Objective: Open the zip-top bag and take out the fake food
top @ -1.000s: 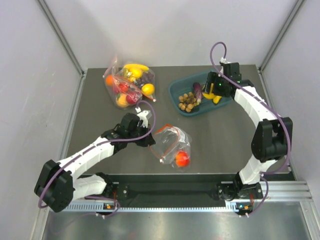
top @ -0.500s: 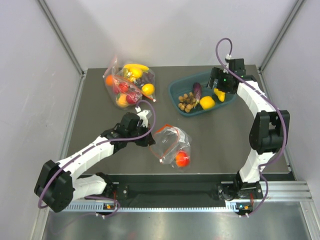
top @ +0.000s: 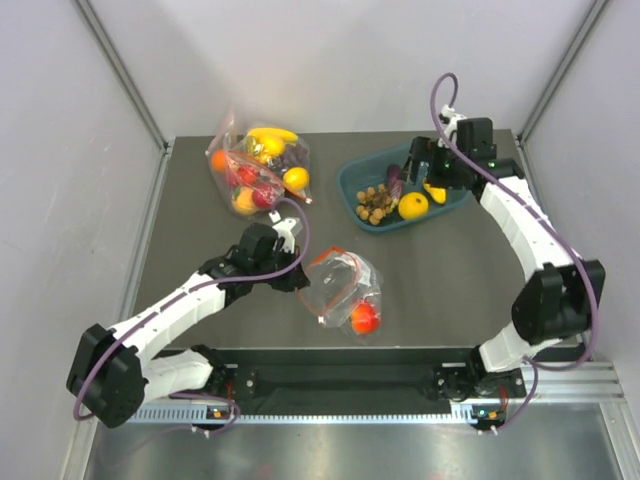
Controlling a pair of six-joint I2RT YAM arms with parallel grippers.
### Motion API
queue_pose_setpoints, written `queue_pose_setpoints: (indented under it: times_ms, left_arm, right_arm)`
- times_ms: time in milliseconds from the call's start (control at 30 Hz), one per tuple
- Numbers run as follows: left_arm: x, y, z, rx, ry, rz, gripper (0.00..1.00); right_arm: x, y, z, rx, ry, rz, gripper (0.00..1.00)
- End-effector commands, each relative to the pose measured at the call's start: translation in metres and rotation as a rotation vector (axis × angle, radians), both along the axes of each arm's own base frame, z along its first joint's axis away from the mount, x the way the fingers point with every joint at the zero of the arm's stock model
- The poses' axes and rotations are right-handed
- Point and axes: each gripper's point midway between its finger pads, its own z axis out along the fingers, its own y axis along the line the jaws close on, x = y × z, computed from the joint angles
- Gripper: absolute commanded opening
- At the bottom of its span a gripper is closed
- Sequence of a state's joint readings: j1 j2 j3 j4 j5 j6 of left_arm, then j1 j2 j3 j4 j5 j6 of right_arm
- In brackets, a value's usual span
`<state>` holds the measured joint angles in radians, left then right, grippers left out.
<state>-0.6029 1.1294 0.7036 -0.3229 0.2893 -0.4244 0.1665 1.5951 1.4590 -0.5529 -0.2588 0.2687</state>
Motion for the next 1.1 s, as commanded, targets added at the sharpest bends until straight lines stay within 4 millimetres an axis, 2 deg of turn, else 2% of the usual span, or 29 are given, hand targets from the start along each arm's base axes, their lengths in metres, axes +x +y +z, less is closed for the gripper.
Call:
queue_pose_setpoints:
  times_ms: [0,33,67,100,133,167,233,267,367,467,533,567,700,800,833,867,933,1067]
  left_arm:
    - [0.007,-0.001,0.02,-0.015,-0.048,0.009,0.0]
    - [0.006,0.0,0.02,-0.01,-0.05,0.004,0.0]
    - [0.005,0.0,0.021,-0.007,-0.051,0.004,0.0]
    - [0.005,0.001,0.021,-0.003,-0.05,0.002,0.0]
    - [0.005,0.002,0.02,0.002,-0.05,0.001,0.0]
    - [0.004,0.002,0.02,0.003,-0.049,-0.001,0.0]
    - [0.003,0.002,0.021,0.003,-0.049,0.0,0.0]
    - [0.003,0.003,0.021,0.002,-0.046,0.003,0.0]
    - [0.003,0.002,0.022,-0.008,-0.048,0.009,0.0]
    - [0.004,0.001,0.022,-0.016,-0.046,0.009,0.0]
    - [0.004,-0.001,0.022,-0.019,-0.043,0.005,0.0]
    - [0.004,-0.003,0.023,-0.026,-0.045,-0.003,0.0]
    - [0.007,-0.008,0.027,-0.049,-0.058,-0.014,0.0]
    - [0.008,-0.01,0.031,-0.062,-0.064,-0.018,0.0]
    - [0.008,-0.011,0.033,-0.068,-0.071,-0.017,0.0]
    - [0.009,-0.011,0.034,-0.072,-0.075,-0.016,0.0]
    - [0.01,-0.012,0.039,-0.089,-0.092,-0.007,0.0]
    - [0.012,-0.011,0.048,-0.118,-0.131,0.008,0.0]
  right_arm:
    - [-0.048,0.053,0.052,0.044,-0.113,0.168,1.0]
    - [-0.062,0.062,0.061,0.057,-0.131,0.194,1.0]
    - [-0.079,0.084,0.063,0.082,-0.118,0.244,1.0]
    - [-0.092,0.094,0.059,0.094,-0.098,0.268,1.0]
    - [-0.114,0.113,0.066,0.119,-0.106,0.326,1.0]
    - [-0.127,0.122,0.061,0.145,-0.08,0.343,1.0]
    - [-0.149,0.135,0.065,0.181,-0.076,0.375,1.0]
    - [-0.166,0.15,0.058,0.207,-0.039,0.404,0.99]
    - [-0.2,0.172,0.052,0.244,0.009,0.455,0.97]
    - [-0.224,0.19,0.045,0.247,0.043,0.5,0.95]
    - [-0.234,0.2,0.04,0.252,0.067,0.524,0.92]
    - [-0.241,0.209,0.043,0.274,0.066,0.552,0.91]
    - [-0.245,0.234,0.041,0.324,0.086,0.594,0.89]
    - [-0.239,0.246,0.023,0.307,0.138,0.58,0.87]
    - [-0.237,0.25,0.008,0.284,0.18,0.572,0.86]
    - [-0.235,0.251,0.006,0.276,0.189,0.565,0.86]
    - [-0.232,0.25,-0.017,0.213,0.25,0.534,0.85]
    - [-0.219,0.235,-0.042,0.11,0.282,0.422,0.85]
